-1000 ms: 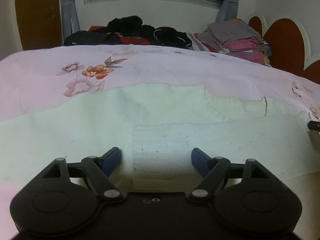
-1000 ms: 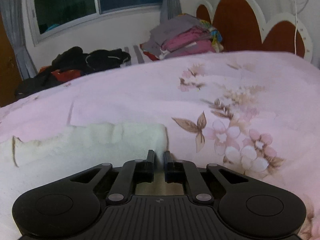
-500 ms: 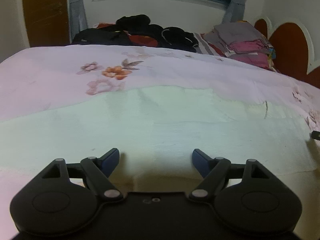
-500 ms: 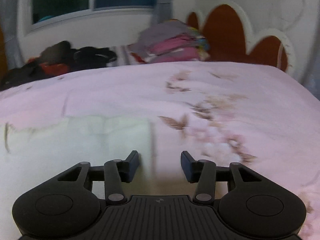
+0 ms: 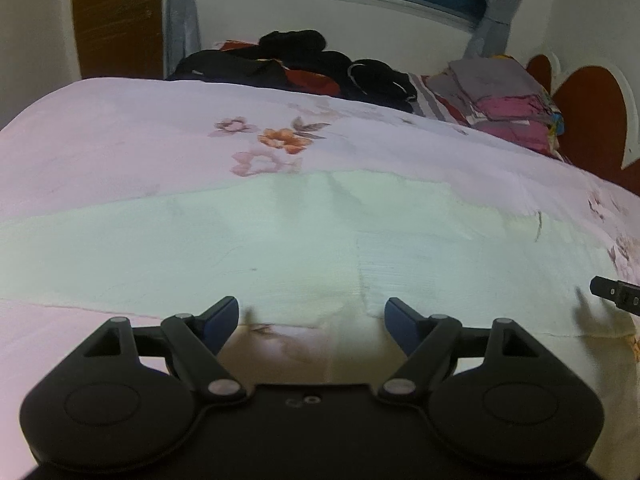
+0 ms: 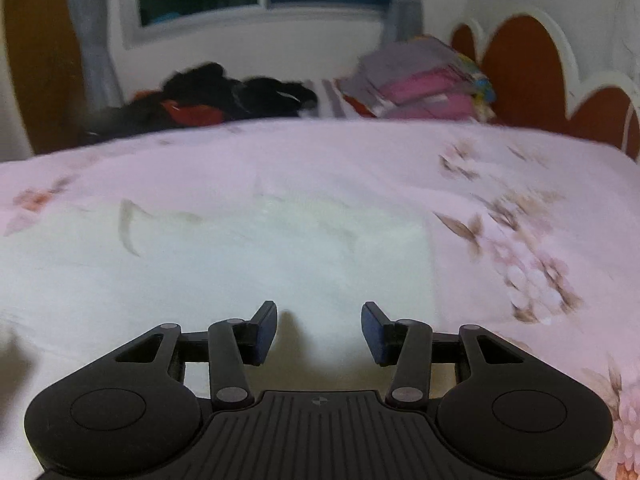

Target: Fold small clothes

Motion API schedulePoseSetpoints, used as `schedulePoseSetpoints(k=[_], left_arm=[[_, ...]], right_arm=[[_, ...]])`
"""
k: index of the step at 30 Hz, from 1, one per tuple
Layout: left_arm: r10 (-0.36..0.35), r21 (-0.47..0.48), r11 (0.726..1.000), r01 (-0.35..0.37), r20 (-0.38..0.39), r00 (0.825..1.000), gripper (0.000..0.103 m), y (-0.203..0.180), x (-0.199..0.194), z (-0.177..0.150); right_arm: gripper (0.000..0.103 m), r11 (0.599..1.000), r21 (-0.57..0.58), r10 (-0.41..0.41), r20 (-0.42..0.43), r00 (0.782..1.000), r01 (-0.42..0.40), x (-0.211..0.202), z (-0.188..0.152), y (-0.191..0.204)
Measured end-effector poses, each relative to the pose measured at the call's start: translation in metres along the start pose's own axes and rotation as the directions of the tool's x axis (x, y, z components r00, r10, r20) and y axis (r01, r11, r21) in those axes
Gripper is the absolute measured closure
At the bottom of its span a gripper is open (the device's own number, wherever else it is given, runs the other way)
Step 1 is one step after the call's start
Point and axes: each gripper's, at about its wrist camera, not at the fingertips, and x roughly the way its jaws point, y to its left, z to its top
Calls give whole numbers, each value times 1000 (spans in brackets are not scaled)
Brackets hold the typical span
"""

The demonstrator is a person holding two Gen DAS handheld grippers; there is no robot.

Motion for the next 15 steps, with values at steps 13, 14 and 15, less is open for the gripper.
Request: schedulePoseSetpoints(k=[13,14,15], left_arm=[[111,-156,982,-111,-10,994,24,104,-30,-10],[120,-170,978,-120,-13,993,24,113,-32,-11],[127,-180,975,-127,-13,992,24,121,-33,-12]], right_arm=[[56,978,-68,195,-53,979,-198,8,-4,112],[56,976,-78,202,-54,978,-206,9,-4,119],[56,973,-85,208,-56,976,-212,11,-3,125]])
